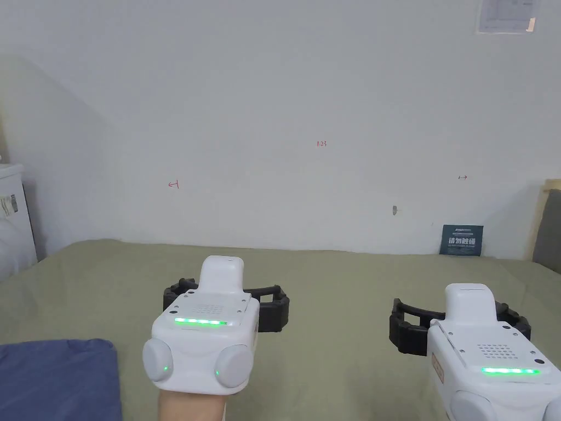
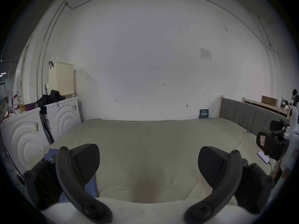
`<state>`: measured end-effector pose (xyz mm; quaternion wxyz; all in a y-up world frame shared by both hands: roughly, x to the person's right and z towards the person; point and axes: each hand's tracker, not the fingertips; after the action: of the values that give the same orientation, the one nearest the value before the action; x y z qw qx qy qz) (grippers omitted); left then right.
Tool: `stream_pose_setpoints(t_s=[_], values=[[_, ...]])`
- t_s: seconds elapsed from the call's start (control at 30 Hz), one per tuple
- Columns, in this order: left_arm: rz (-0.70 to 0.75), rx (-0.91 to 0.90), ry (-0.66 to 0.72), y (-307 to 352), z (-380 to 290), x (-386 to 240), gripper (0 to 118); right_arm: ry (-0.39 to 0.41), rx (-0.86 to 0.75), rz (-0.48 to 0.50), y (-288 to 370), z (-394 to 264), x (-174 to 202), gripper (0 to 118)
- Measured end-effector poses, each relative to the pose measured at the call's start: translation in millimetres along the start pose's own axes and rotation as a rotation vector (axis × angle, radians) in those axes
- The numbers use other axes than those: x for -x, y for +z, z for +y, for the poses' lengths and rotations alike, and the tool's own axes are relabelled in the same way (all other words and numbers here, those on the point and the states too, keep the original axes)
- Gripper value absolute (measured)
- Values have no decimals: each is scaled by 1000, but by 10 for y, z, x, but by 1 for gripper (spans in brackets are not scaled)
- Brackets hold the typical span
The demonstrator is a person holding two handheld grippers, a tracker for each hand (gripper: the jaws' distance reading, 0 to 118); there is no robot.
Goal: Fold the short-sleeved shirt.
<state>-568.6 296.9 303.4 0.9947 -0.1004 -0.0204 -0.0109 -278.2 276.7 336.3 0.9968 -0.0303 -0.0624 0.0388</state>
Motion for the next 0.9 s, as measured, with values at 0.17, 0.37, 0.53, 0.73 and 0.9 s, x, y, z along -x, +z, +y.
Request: stream_pose_setpoints(t_s=[0.17, 0.37, 0.53, 0.73, 0.9], values=[[2, 1, 2, -3, -12, 13, 118, 1, -5, 2, 14, 7, 6, 118], [0, -5, -2, 9, -2, 8, 118, 6, -14, 5, -4, 20, 12, 118], [1, -7, 4, 5, 4, 15, 118, 11, -13, 1, 14, 23, 17, 118], [2, -5, 7, 11, -5, 20, 118, 19, -6, -5, -12, 0, 23, 118], [0, -7, 3, 27, 3, 10, 118, -3, 9, 15, -3, 7, 13, 118]])
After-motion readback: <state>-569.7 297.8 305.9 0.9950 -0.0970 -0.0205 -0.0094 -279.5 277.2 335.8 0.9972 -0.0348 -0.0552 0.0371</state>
